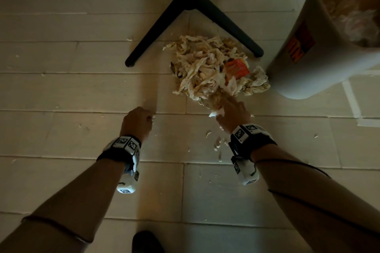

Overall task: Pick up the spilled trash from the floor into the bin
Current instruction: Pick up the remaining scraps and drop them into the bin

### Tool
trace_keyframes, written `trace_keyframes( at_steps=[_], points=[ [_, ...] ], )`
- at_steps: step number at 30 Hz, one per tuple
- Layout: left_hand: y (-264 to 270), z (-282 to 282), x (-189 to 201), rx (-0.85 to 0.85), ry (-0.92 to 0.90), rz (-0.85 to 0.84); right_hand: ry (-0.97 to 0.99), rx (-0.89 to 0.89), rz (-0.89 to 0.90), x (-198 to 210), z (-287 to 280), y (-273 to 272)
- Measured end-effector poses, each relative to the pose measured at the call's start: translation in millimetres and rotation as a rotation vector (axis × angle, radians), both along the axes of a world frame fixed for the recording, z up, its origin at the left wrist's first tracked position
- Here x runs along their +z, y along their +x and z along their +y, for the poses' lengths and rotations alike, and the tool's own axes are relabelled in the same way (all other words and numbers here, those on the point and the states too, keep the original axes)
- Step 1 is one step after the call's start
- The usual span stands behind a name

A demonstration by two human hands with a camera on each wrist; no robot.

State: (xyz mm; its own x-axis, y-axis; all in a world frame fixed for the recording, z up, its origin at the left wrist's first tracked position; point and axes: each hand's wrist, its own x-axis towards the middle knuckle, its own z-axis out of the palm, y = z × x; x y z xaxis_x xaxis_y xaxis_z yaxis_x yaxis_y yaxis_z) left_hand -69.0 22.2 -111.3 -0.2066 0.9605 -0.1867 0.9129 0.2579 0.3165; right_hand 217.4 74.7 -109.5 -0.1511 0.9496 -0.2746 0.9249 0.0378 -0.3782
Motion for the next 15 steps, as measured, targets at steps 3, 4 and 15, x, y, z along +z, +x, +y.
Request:
trace_keyframes(
  at_steps=[3,4,15],
  points=[
    [11.2,7.5,5.4,0.008,-0.008,-0.080,-0.027,-0.072,0.143,0.9,2.7,4.6],
    [17.7,11.1,7.0,-0.001,0.022,-0.125,-0.044,-0.105,0.190,1.4,3.3,5.7],
    [101.3,97.2,43.4,-0.119,0.306,-0.285,-0.229,-0.367,0.518,14.0,14.9,23.0]
  ],
)
